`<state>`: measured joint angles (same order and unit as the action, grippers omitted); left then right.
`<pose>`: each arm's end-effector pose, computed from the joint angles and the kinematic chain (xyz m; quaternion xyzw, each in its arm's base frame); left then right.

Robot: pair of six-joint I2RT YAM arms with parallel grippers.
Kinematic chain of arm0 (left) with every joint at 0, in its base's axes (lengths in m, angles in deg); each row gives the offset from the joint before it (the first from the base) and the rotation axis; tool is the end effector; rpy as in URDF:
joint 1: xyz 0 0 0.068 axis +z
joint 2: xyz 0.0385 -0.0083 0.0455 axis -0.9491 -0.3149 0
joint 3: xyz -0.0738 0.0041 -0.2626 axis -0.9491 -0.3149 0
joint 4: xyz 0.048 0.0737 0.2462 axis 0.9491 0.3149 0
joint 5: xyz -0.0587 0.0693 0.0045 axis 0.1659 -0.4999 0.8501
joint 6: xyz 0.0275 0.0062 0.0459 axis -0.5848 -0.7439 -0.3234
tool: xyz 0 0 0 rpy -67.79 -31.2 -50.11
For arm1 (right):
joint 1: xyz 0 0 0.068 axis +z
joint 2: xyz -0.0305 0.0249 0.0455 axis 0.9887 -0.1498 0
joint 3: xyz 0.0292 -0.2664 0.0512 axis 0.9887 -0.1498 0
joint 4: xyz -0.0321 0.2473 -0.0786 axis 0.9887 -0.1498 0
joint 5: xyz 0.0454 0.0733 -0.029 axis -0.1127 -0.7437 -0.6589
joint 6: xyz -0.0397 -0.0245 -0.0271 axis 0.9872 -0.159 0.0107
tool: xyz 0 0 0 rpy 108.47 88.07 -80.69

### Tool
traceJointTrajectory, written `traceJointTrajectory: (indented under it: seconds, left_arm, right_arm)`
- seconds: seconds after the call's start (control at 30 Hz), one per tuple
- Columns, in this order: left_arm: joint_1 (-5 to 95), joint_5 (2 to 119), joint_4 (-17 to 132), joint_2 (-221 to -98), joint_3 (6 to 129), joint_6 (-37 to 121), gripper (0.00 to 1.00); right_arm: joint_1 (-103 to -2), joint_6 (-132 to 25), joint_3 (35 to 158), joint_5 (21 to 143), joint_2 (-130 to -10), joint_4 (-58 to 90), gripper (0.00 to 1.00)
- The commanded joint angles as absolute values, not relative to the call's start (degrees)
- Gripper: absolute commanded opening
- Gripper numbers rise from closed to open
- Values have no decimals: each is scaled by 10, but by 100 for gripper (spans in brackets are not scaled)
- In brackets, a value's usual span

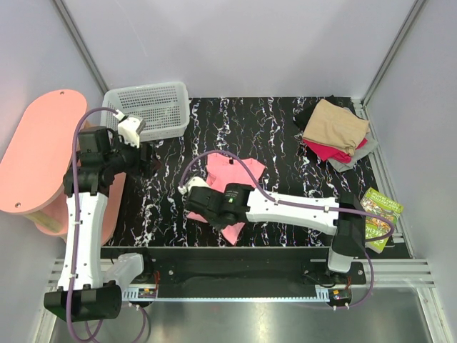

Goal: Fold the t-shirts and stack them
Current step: Fold the long partially folded tshirt into a neat square

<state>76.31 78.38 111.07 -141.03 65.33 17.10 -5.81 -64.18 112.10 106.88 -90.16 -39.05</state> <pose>0.1845 -0.0007 0.3828 0.1670 0.8669 -0.1348 0.4499 0.1021 0.3535 0.2905 -0.4430 0.8594 0.0457 0.2512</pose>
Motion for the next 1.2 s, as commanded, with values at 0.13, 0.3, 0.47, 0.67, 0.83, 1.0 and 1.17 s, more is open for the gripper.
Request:
traceJointTrajectory:
  seconds: [0.13, 0.3, 0.47, 0.67, 0.83, 1.0, 1.17]
  left_arm:
    - [766, 780, 1113, -1398, 685, 157, 82]
    - [766, 780, 1115, -1396, 687, 154, 82]
    - [766, 781, 1115, -1398, 688, 154, 82]
    - [766, 783, 1116, -1402, 692, 155, 82]
    - [766, 778, 1116, -1401, 694, 152, 82]
    - [766, 775, 1115, -1403, 693, 148, 82]
    - [766, 777, 1116, -1412, 698, 149, 82]
  right_arm:
    - [-84, -614, 1202, 1047, -893, -400, 0]
    - [-84, -621, 1188, 954, -900, -396, 0]
    - [-84, -608, 1159, 858, -909, -388, 0]
    - [-90, -577, 1142, 794, -931, -376, 0]
    - [-154, -577, 1116, 772, -935, -335, 0]
    - [-230, -572, 1094, 734, -906, -282, 0]
    - [-264, -549, 1130, 654, -919, -276, 0]
